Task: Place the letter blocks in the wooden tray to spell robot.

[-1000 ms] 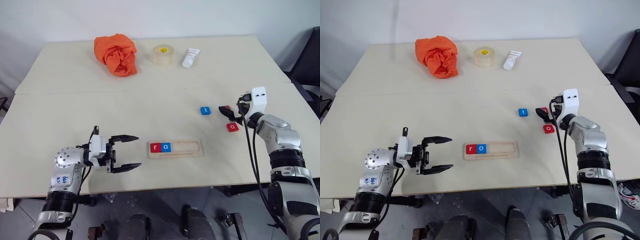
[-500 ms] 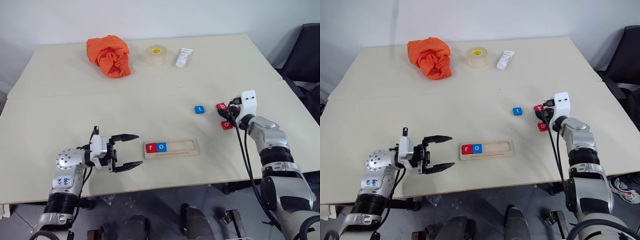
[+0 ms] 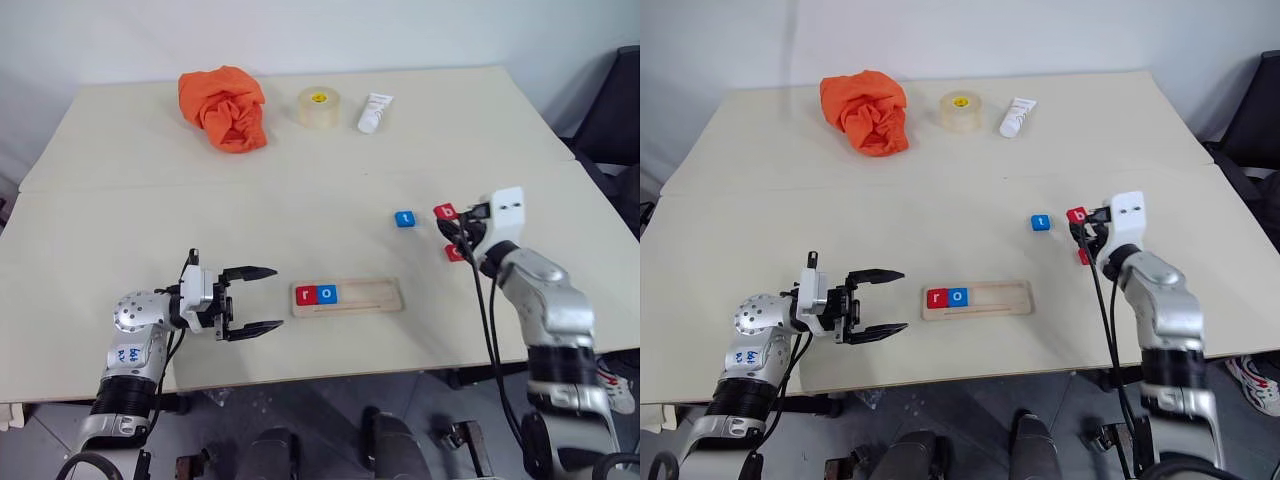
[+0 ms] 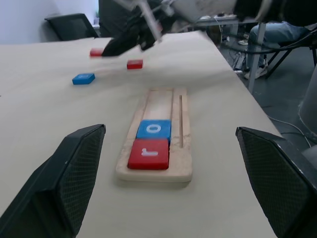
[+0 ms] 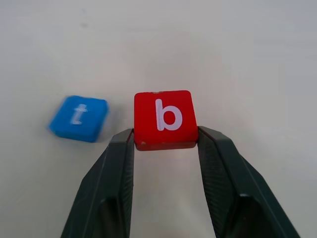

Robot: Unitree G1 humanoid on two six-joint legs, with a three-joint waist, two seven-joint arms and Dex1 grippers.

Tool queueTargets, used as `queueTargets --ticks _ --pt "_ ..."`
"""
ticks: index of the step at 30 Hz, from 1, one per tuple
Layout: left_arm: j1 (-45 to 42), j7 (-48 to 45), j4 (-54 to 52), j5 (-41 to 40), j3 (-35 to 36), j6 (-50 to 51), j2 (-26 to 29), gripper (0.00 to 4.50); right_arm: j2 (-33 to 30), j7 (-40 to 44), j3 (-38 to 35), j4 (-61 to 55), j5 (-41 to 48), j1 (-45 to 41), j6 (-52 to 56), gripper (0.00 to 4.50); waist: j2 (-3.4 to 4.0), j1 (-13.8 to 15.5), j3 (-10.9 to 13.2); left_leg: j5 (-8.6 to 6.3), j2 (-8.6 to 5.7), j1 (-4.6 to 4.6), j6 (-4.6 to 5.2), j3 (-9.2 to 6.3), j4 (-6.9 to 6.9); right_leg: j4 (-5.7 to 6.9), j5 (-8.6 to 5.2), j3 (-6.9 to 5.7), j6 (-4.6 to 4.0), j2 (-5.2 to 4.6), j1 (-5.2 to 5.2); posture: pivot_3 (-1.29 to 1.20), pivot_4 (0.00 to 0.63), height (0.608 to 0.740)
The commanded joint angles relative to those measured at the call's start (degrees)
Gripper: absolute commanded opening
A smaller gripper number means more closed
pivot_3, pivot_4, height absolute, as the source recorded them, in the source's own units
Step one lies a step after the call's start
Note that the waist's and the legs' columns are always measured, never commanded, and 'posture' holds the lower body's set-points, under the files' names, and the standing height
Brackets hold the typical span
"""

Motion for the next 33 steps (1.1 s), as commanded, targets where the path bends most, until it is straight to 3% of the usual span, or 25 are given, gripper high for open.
queueTargets --ticks 1,8,11,19,28,33 --pt "-0.2 -1.6 0.1 -1.6 1.3 -0.4 0.9 4.5 2.6 -4.9 -2.3 -20.7 3.5 9.9 7.4 1.46 0.0 0.4 0.0 0.0 0.0 0.01 0.0 0.01 0.0 0.0 0.0 -0.02 0.0 0.0 0.01 0.0 0.15 0.74" --pt "-1.6 -3.4 1.9 -1.7 1.7 -0.1 1.3 4.5 8.4 -12.9 -3.8 -40.9 7.3 23.5 20.6 1.46 -0.03 1.1 0.0 0.04 0.02 0.16 0.05 0.17 0.08 0.06 0.06 0.09 -0.03 0.0 0.08 0.0 0.15 0.74" --pt "-2.9 -3.6 3.0 -1.3 1.4 -0.3 1.1 4.5 10.3 -14.2 -2.8 -41.7 7.0 26.9 21.1 1.46 -0.09 1.1 0.0 0.05 0.04 0.23 0.05 0.15 0.07 0.14 0.06 0.1 -0.06 0.03 0.12 0.0 0.15 0.74" --pt "-3.6 -3.6 2.9 -1.1 1.1 -0.3 0.6 4.5 11.9 -14.7 -1.8 -37.9 6.6 26.3 19.9 1.46 -0.1 0.9 -0.1 0.02 0.02 0.4 0.13 0.15 0.01 0.2 0.06 0.31 -0.07 0.04 0.12 0.0 0.15 0.74" --pt "-2.2 -2.8 0.9 -1.6 1.4 0.2 0.9 4.5 8.6 -11.1 -2.6 -37.0 7.9 25.7 18.9 4.46 -0.11 1.0 -0.1 0.01 0.01 0.4 0.15 0.13 0.01 0.2 0.06 0.34 -0.07 0.04 0.12 0.0 0.15 0.74" --pt "-2.1 -2.6 0.7 -1.7 1.6 0.4 1.0 4.5 4.1 -6.6 -4.3 -36.1 10.1 23.3 19.3 4.46 -0.11 1.0 -0.1 0.0 0.01 0.41 0.17 0.11 0.01 0.19 0.06 0.36 -0.07 0.05 0.12 0.0 0.15 0.74"
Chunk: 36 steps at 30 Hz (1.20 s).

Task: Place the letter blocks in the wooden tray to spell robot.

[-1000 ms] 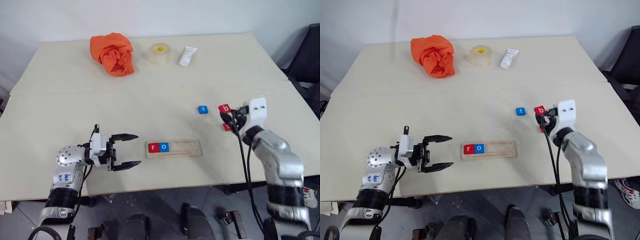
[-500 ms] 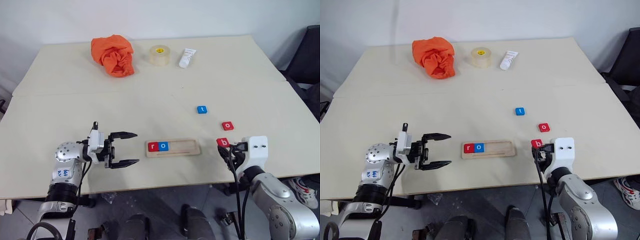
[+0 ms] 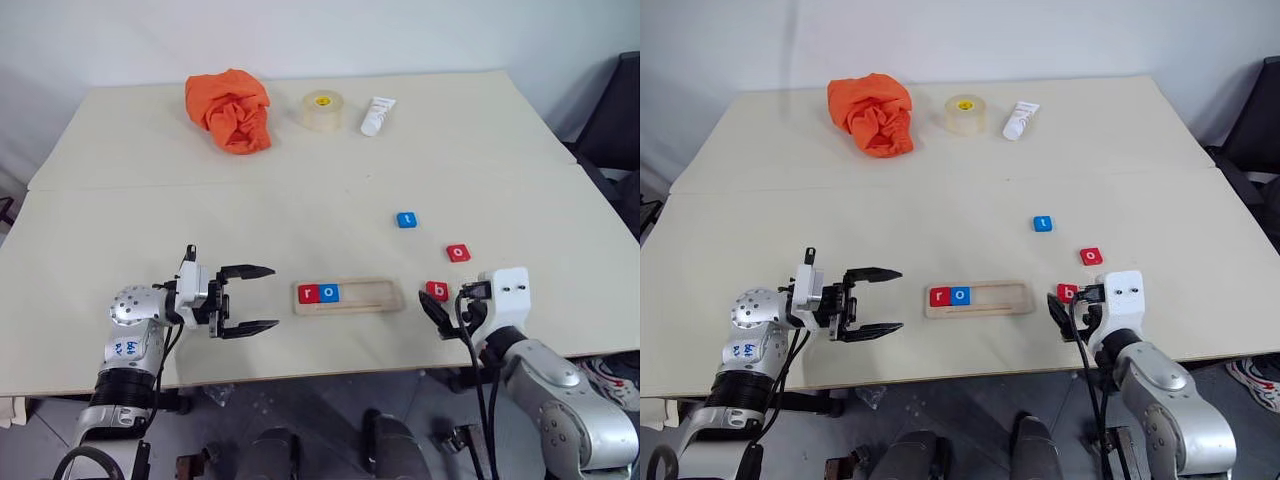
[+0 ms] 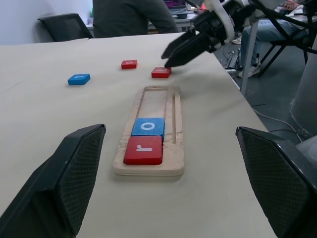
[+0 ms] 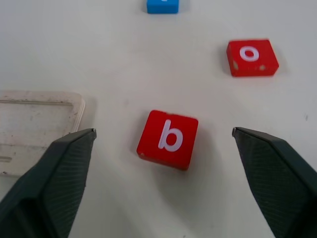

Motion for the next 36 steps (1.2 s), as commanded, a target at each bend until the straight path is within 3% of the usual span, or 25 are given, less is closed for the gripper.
queueTargets --ticks 1,6,12,19,25,36 --pt "-0.2 0.4 -1.3 -1.1 1.0 0.1 0.3 4.5 -4.9 5.4 -1.8 0.2 3.1 -3.0 -1.0 4.46 -0.01 0.0 0.0 0.0 -0.01 0.01 0.0 0.0 0.0 0.0 0.0 0.03 0.0 -0.01 0.0 0.0 0.15 0.74" --pt "-1.2 0.6 -0.3 -0.8 0.9 -0.2 -0.1 4.5 -14.2 15.1 -0.6 3.9 5.6 -7.4 -2.2 4.46 -0.04 0.0 0.0 -0.02 0.02 0.14 0.03 -0.03 -0.01 0.0 0.01 0.12 0.01 0.02 0.06 0.0 0.15 0.74" --pt "-1.6 1.3 0.2 -0.6 1.2 -0.6 -0.5 4.5 -27.7 31.7 3.2 15.8 2.9 -11.0 -11.8 4.46 -0.12 0.1 0.0 -0.04 -0.01 0.13 0.08 0.09 -0.02 -0.1 0.01 0.11 0.02 0.0 0.11 0.0 0.15 0.74" --pt "-0.6 2.1 -0.7 -0.7 1.4 -0.9 -0.4 4.5 -36.5 48.0 10.5 31.8 -3.0 -16.7 -25.9 4.46 -0.15 0.0 0.1 -0.07 0.01 0.11 0.08 0.47 -0.04 -0.23 0.04 0.07 0.07 -0.01 0.11 0.0 0.15 0.74" --pt "0.1 2.7 -1.5 -0.8 1.6 -1.0 -0.1 4.5 -37.2 55.6 16.6 43.2 -8.7 -23.0 -34.8 4.46 -0.16 0.0 0.1 -0.06 0.03 0.11 0.07 0.54 -0.04 -0.35 0.08 0.07 0.15 -0.01 0.12 0.0 0.15 0.74" --pt "2.9 4.2 -4.5 -0.9 2.3 -0.5 0.1 4.5 -32.9 60.5 21.2 54.0 -13.3 -30.2 -41.1 4.46 -0.15 0.0 0.1 -0.08 0.06 0.11 0.01 0.59 -0.02 -0.4 0.12 0.06 0.18 -0.03 0.11 0.0 0.15 0.74"
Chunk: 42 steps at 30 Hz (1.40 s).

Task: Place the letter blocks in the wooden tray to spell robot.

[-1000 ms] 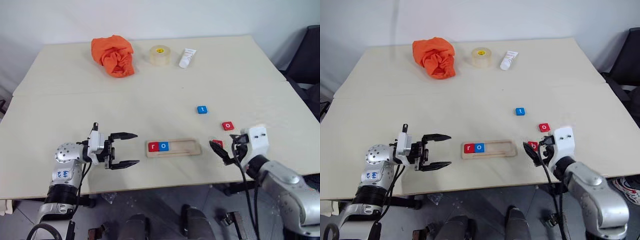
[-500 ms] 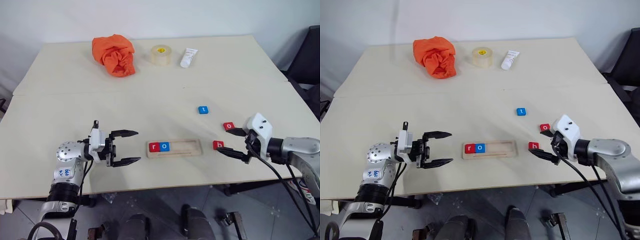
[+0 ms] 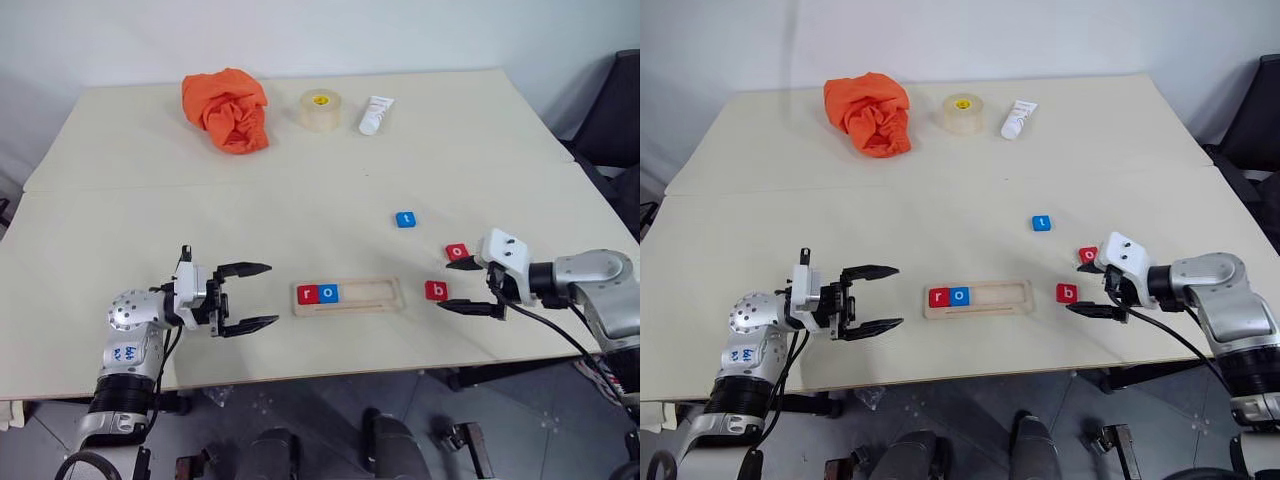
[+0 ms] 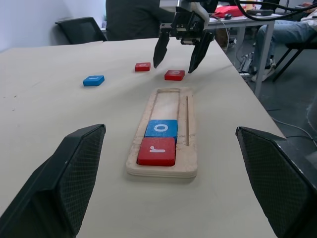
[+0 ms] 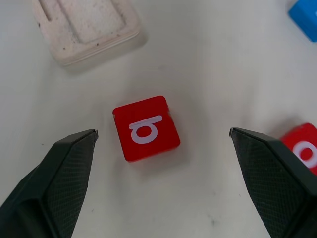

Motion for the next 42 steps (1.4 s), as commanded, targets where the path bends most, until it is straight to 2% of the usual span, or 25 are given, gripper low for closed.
queueTargets --ticks 1,2,3,10,13,17,21,25,30,42 --pt "0.9 0.7 -2.4 -1.0 1.1 -0.2 0.7 4.5 0.8 1.3 0.0 0.8 -0.7 -1.2 -1.1 4.46 0.0 0.1 0.0 0.0 -0.01 0.0 0.0 0.0 0.01 0.01 0.0 0.0 0.0 -0.01 0.0 0.0 0.15 0.74" --pt "1.0 0.9 -2.6 -1.0 1.1 -0.1 0.7 4.5 1.0 1.3 0.0 0.8 -0.9 -1.3 -1.0 4.08 0.0 0.1 0.0 0.0 0.0 0.0 0.0 -0.01 0.01 0.01 0.01 -0.01 0.0 -0.01 0.0 0.0 0.15 0.74" --pt "1.1 1.0 -2.7 -1.0 1.2 -0.1 0.8 4.5 1.2 1.3 0.1 0.8 -1.1 -1.3 -1.1 3.89 0.0 0.1 0.0 0.0 0.0 0.0 0.0 -0.01 0.02 0.01 0.01 -0.01 0.0 -0.01 0.01 0.0 0.15 0.74" --pt "1.9 1.8 -3.4 -1.0 1.5 0.0 1.0 4.5 2.1 1.1 -0.5 0.2 -1.7 -1.5 -0.9 1.46 0.0 0.0 0.0 -0.01 0.01 -0.01 -0.03 0.0 0.02 0.0 0.02 -0.02 0.0 -0.01 0.0 0.0 0.15 0.74" --pt "2.0 1.8 -3.5 -1.0 1.6 0.0 1.1 4.5 2.1 0.9 -1.0 -1.3 -1.1 -1.8 -0.3 1.45 0.0 0.0 0.0 -0.01 0.01 0.0 -0.03 0.0 0.03 0.0 0.02 -0.02 -0.01 -0.01 0.0 0.0 0.15 0.74" --pt "2.2 1.2 -3.3 -1.2 1.7 0.1 1.4 4.5 2.4 1.1 -1.0 -10.0 1.8 -4.9 7.4 1.45 0.01 -0.1 0.0 -0.01 0.04 -0.01 -0.05 0.02 0.03 0.01 0.03 -0.02 -0.01 -0.01 -0.04 0.0 0.15 0.74" --pt "2.0 0.7 -2.9 -1.2 1.7 0.0 1.7 4.5 3.1 2.0 1.7 -15.4 2.7 -7.5 14.3 1.45 0.02 0.0 0.0 -0.03 0.13 0.01 -0.1 0.04 0.04 0.01 0.07 -0.13 -0.07 0.0 -0.06 0.0 0.15 0.74" --pt "2.3 0.2 -3.2 -1.5 1.8 0.0 1.9 4.5 5.5 1.9 8.9 -19.9 0.9 -11.0 23.1 1.45 0.02 0.0 0.0 -0.04 0.14 0.0 -0.11 -0.01 0.05 0.01 0.08 -0.13 -0.08 -0.01 -0.09 0.0 0.15 0.74" --pt "3.8 -1.0 -4.2 -2.2 1.8 0.6 2.8 4.5 11.1 -0.9 12.7 -19.8 -0.2 -14.1 24.5 1.45 0.01 -0.1 0.0 -0.06 0.1 -0.09 -0.13 -0.1 0.06 0.0 0.09 -0.17 -0.1 -0.03 -0.16 0.0 0.15 0.74" --pt "6.4 1.4 -7.4 -1.9 2.3 0.5 2.6 4.5 15.4 -0.7 17.3 -14.6 -4.1 -17.5 19.3 1.45 0.01 -0.1 0.0 -0.06 0.08 -0.18 -0.14 -0.05 0.07 -0.01 0.08 -0.32 -0.11 -0.02 -0.18 0.0 0.15 0.74"
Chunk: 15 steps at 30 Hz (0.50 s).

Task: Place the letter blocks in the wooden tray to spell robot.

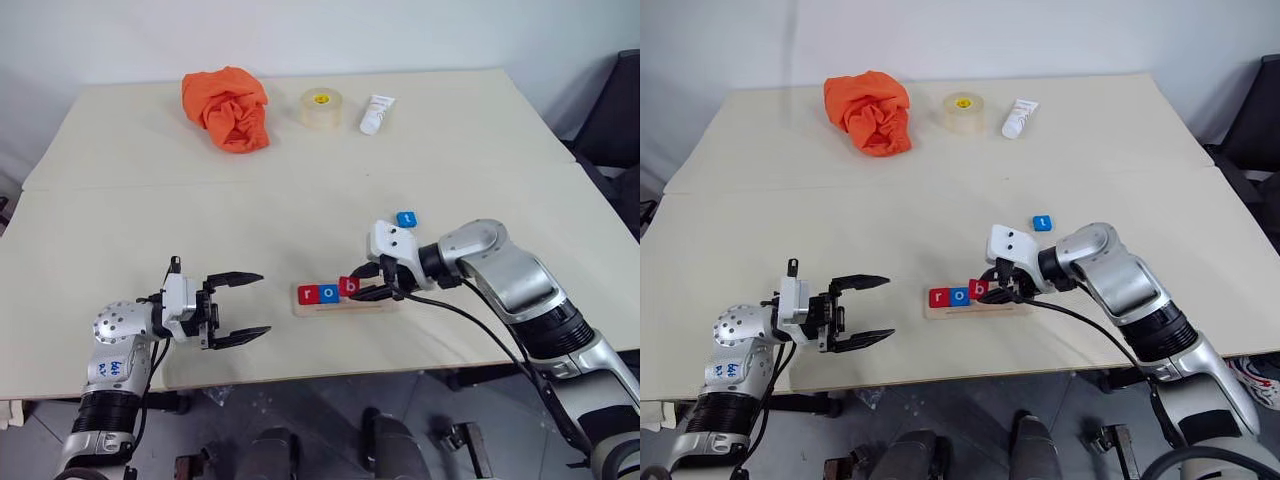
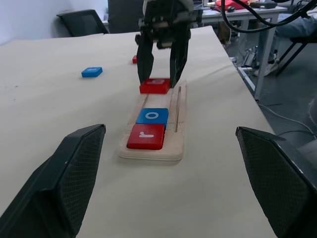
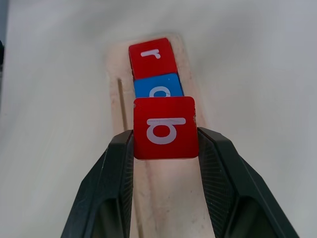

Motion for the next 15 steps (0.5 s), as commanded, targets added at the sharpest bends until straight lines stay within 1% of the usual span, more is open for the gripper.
queueTargets --ticks 1,14,15 --pt "1.3 0.9 -2.7 -1.1 0.9 -0.1 0.4 4.5 0.6 0.6 0.4 0.6 -1.0 -1.4 -2.1 1.45 0.0 -0.1 0.0 0.0 0.0 0.0 0.0 0.0 0.0 0.0 0.0 0.0 0.0 0.0 0.0 0.0 0.15 0.74" --pt "3.0 2.9 -4.4 -1.2 1.0 0.0 0.4 4.5 2.2 2.6 1.1 3.3 -2.5 -2.7 -4.5 1.45 0.0 -0.1 0.0 0.0 0.02 -0.01 0.0 0.01 0.01 0.01 0.0 -0.01 0.0 0.01 -0.02 0.0 0.15 0.74" --pt "2.9 2.9 -4.3 -1.1 1.0 -0.1 0.4 4.5 2.3 2.8 1.1 3.4 -2.7 -2.7 -4.5 2.19 0.0 -0.1 0.0 0.0 0.02 -0.01 0.0 0.01 0.01 0.01 0.0 -0.01 0.0 0.01 -0.02 0.0 0.15 0.74"
